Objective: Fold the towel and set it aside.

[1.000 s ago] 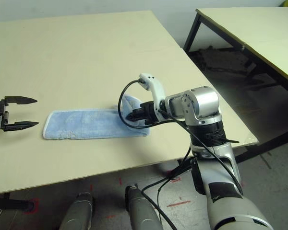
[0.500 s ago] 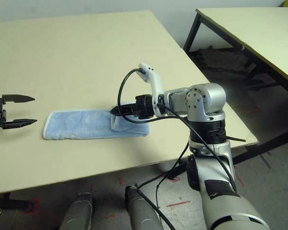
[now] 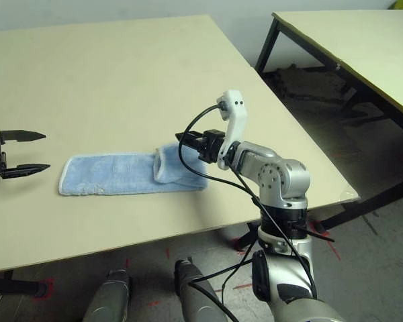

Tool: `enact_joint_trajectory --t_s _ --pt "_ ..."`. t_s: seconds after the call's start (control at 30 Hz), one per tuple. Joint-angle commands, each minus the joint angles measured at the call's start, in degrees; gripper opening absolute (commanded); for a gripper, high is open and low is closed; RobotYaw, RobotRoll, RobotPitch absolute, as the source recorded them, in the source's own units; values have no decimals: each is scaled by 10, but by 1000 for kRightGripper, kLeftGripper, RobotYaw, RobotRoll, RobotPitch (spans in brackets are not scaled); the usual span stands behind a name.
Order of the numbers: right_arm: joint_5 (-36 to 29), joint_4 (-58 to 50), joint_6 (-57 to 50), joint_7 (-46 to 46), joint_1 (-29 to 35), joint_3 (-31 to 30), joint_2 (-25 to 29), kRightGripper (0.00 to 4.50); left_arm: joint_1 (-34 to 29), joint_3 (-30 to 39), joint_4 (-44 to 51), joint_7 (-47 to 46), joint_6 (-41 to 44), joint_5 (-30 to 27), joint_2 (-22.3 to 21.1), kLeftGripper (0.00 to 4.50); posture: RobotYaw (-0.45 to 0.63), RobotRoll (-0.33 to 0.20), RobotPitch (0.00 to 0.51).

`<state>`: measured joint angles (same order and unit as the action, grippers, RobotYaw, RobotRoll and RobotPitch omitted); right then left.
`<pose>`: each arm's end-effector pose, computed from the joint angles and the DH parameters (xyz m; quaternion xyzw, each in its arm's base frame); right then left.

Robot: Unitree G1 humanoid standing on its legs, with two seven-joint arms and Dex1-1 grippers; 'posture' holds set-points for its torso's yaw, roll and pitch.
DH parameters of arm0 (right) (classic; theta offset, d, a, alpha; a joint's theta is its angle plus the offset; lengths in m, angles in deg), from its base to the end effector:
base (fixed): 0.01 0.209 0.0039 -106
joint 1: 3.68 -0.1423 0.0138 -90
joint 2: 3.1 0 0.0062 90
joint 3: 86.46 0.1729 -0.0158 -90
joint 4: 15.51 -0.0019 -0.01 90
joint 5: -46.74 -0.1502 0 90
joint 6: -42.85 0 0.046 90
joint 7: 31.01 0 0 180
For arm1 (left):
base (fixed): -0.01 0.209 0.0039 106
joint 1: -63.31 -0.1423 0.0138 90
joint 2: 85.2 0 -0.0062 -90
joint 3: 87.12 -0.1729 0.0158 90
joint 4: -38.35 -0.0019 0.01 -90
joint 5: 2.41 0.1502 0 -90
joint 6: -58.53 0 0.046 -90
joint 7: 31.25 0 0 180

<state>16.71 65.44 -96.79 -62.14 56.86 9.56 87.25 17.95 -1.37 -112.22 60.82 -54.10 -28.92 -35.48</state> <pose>0.2759 -0.1694 0.1806 0.0999 0.0746 0.3839 0.9149 0.2739 0.3820 0.2059 0.2458 0.0463 -0.4983 0.8301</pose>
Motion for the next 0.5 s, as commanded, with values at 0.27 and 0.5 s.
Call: enact_joint_trajectory --t_s 0.27,0.5 --pt "78 61 147 -4 55 -70 -13 21 -2 13 4 4 7 13 2 4500 25 0 148" --pt "103 109 174 -19 57 -106 -21 21 0 17 4 4 7 16 4 4500 23 0 146"
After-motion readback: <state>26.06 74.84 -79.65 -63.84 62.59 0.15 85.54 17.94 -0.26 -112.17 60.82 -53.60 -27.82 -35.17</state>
